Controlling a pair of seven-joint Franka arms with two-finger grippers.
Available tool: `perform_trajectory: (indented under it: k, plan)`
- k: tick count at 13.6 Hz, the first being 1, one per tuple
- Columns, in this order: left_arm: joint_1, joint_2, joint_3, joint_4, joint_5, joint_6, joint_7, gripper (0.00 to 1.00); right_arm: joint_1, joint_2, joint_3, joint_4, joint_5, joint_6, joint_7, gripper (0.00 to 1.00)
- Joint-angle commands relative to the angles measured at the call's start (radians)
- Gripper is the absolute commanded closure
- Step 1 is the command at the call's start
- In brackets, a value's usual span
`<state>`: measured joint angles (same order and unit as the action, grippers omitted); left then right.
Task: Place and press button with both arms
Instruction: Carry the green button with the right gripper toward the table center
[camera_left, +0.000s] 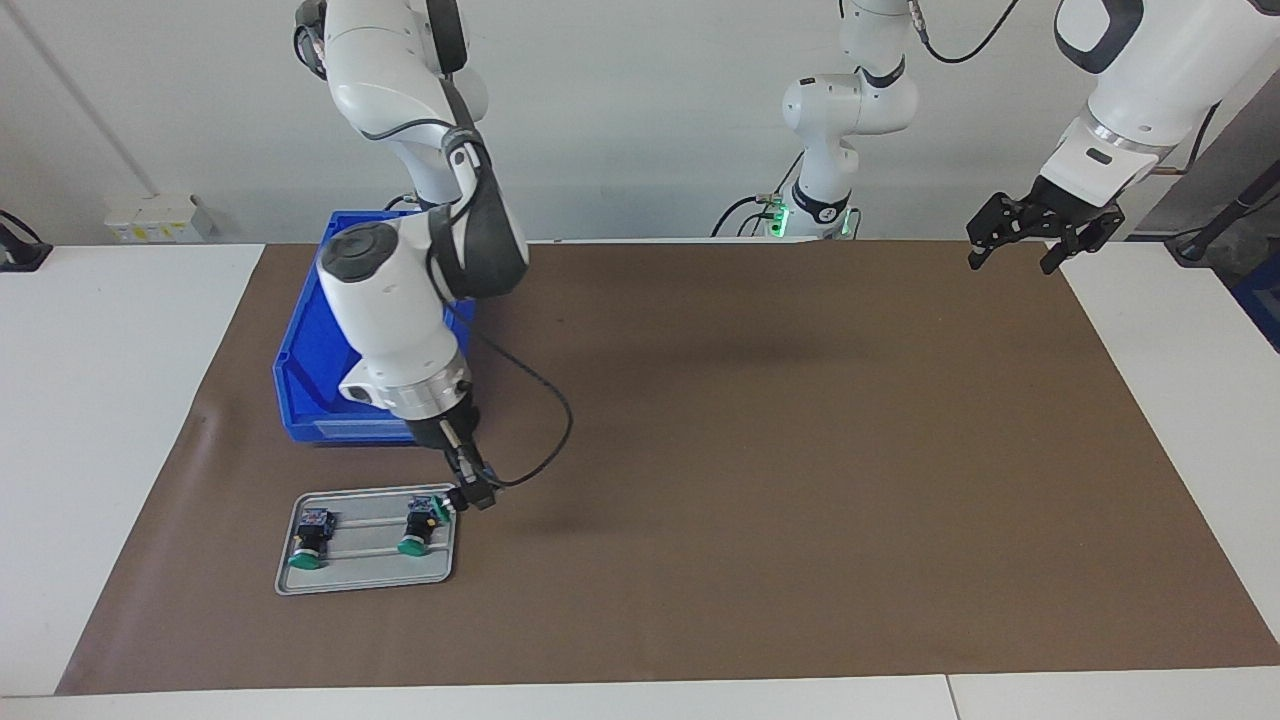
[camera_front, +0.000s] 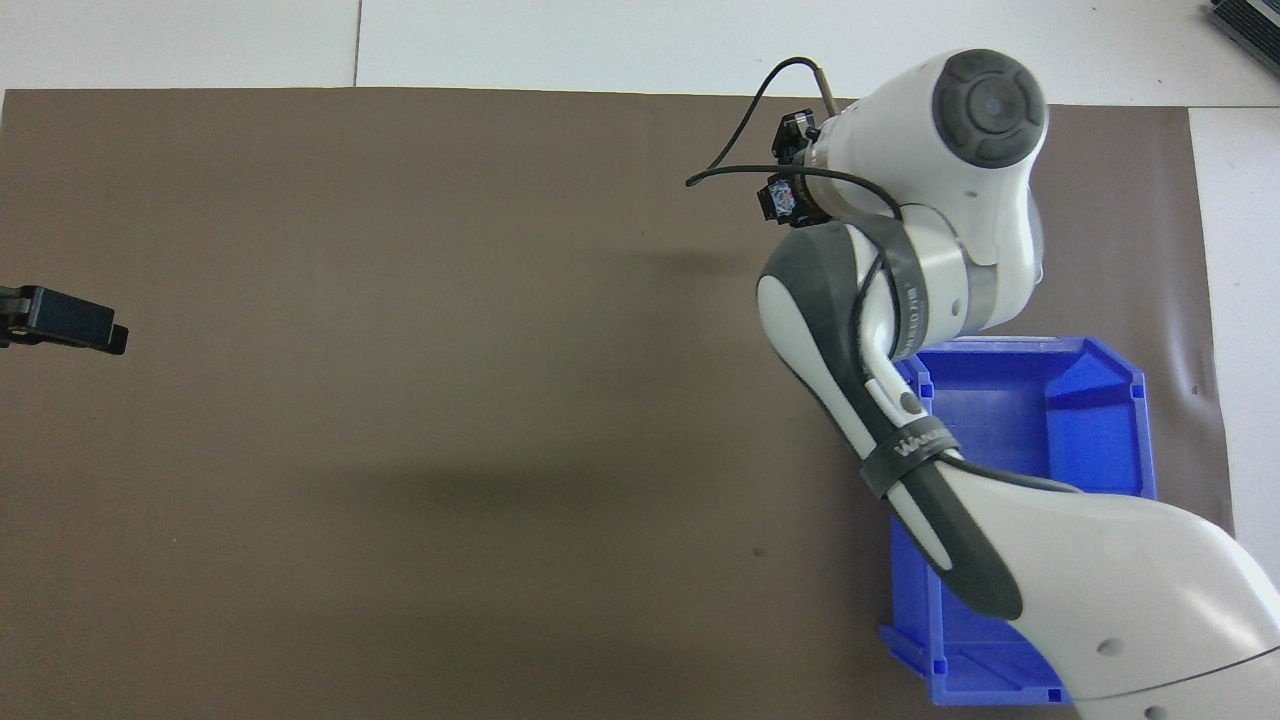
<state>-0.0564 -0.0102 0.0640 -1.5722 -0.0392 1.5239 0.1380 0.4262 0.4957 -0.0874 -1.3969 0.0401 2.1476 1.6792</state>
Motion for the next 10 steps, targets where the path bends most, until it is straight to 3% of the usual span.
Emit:
perform_trajectory:
  k: [1, 4, 10]
  plan:
    - [0.007, -0.024, -0.003, -0.028, -0.007, 0.009, -0.009, 0.00, 0.087, -0.014, -0.005, -0.031, -0.060, -0.021, 0.253, 1.00]
    - [0.007, -0.024, -0.003, -0.028, -0.007, 0.009, -0.009, 0.00, 0.195, 0.004, -0.003, -0.033, -0.062, -0.064, 0.475, 1.00]
    - [0.007, -0.024, -0.003, -0.028, -0.007, 0.009, -0.009, 0.00, 0.357, 0.128, 0.000, -0.024, -0.089, 0.020, 0.772, 1.00]
